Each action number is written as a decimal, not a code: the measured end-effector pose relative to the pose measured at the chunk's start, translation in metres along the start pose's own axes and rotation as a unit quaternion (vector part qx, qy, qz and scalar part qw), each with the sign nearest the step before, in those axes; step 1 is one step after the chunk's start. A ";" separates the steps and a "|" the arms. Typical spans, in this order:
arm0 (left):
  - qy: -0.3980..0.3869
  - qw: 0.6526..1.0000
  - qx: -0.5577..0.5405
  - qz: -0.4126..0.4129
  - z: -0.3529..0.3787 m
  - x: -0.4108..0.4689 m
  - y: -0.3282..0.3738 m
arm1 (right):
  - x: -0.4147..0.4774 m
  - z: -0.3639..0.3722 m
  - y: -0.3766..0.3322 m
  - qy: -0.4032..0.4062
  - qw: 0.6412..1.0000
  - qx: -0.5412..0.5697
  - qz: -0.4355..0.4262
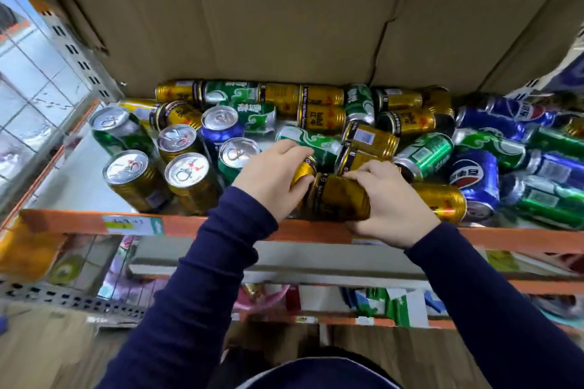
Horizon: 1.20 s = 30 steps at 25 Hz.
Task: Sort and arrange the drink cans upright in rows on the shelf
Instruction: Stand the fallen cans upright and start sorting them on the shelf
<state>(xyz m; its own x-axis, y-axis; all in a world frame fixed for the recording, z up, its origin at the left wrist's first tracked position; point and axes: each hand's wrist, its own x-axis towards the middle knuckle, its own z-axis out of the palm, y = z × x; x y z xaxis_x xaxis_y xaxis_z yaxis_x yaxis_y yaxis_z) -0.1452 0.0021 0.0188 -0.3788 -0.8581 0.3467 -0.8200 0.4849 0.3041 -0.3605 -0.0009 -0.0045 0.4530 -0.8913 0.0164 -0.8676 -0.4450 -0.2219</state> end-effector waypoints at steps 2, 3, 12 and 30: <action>-0.019 0.999 0.018 -0.026 0.004 -0.002 0.006 | -0.003 -0.006 0.004 -0.002 1.000 0.028 -0.013; -0.026 0.999 0.021 -0.036 0.006 -0.003 0.008 | -0.005 -0.010 0.005 0.005 0.998 0.058 -0.016; -0.011 0.991 0.037 -0.130 0.035 -0.030 0.010 | 0.008 -0.032 -0.003 0.060 0.986 0.151 -0.022; 0.017 0.990 0.010 -0.143 0.015 -0.026 0.028 | 0.006 -0.012 -0.009 0.097 0.981 0.164 0.035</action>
<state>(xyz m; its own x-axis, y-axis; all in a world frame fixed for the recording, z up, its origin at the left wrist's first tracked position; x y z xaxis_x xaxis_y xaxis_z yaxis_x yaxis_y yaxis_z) -0.1644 0.0354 0.0054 -0.1156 -0.9535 0.2782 -0.8998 0.2192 0.3774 -0.3526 -0.0038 0.0095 0.3199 -0.9324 0.1681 -0.7677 -0.3591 -0.5308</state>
